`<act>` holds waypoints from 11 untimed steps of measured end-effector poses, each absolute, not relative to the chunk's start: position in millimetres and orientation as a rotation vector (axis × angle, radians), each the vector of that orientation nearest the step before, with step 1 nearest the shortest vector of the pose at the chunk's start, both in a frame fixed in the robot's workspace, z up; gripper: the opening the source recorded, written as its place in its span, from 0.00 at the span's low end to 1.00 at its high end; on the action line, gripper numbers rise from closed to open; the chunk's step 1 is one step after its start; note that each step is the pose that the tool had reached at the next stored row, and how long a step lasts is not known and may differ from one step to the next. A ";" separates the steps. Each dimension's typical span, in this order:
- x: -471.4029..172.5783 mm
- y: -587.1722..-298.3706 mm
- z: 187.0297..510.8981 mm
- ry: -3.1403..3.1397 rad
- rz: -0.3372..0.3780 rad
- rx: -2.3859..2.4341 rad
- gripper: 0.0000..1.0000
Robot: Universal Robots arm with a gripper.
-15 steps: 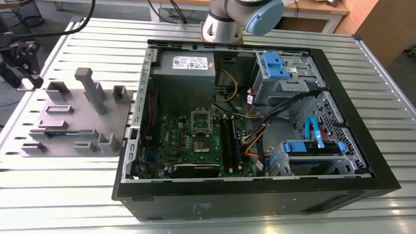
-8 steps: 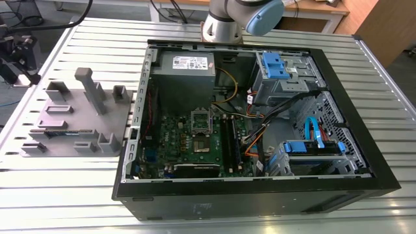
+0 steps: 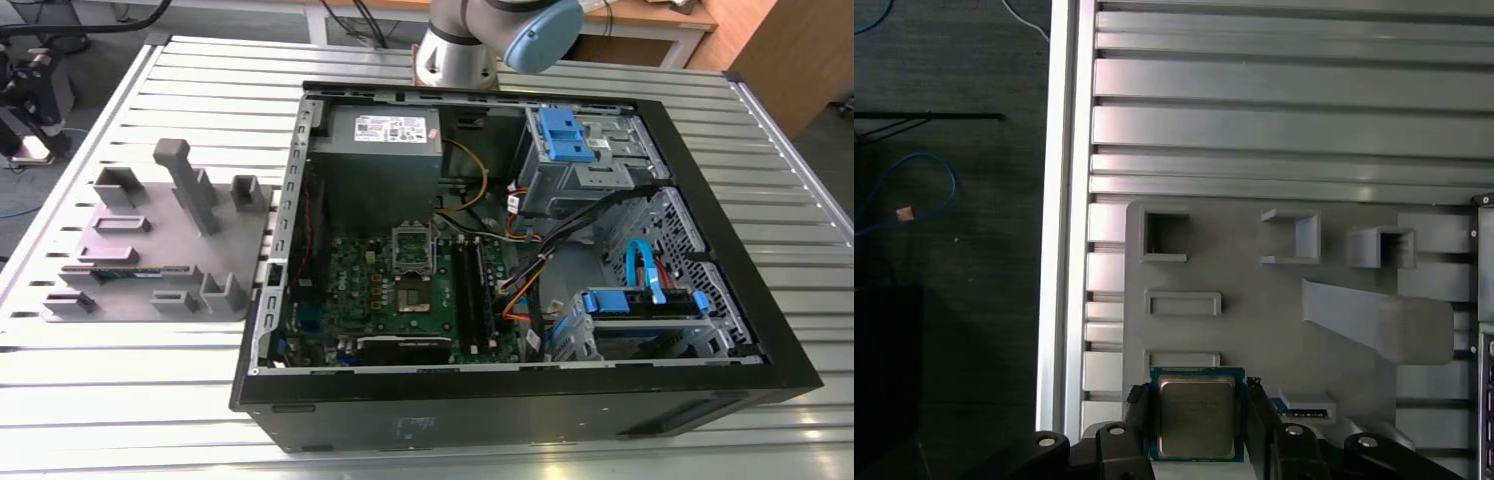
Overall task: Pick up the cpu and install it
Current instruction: 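Pick up the cpu and move it towards the insertion slot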
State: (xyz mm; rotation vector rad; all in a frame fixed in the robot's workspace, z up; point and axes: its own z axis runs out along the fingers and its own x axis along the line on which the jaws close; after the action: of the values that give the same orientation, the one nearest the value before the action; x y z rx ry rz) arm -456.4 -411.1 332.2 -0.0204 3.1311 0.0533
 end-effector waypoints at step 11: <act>-456.4 -411.1 360.5 3.131 0.053 -0.020 0.47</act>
State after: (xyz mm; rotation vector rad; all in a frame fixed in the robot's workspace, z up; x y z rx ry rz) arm -456.4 -411.1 360.5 -0.0204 3.1311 0.0533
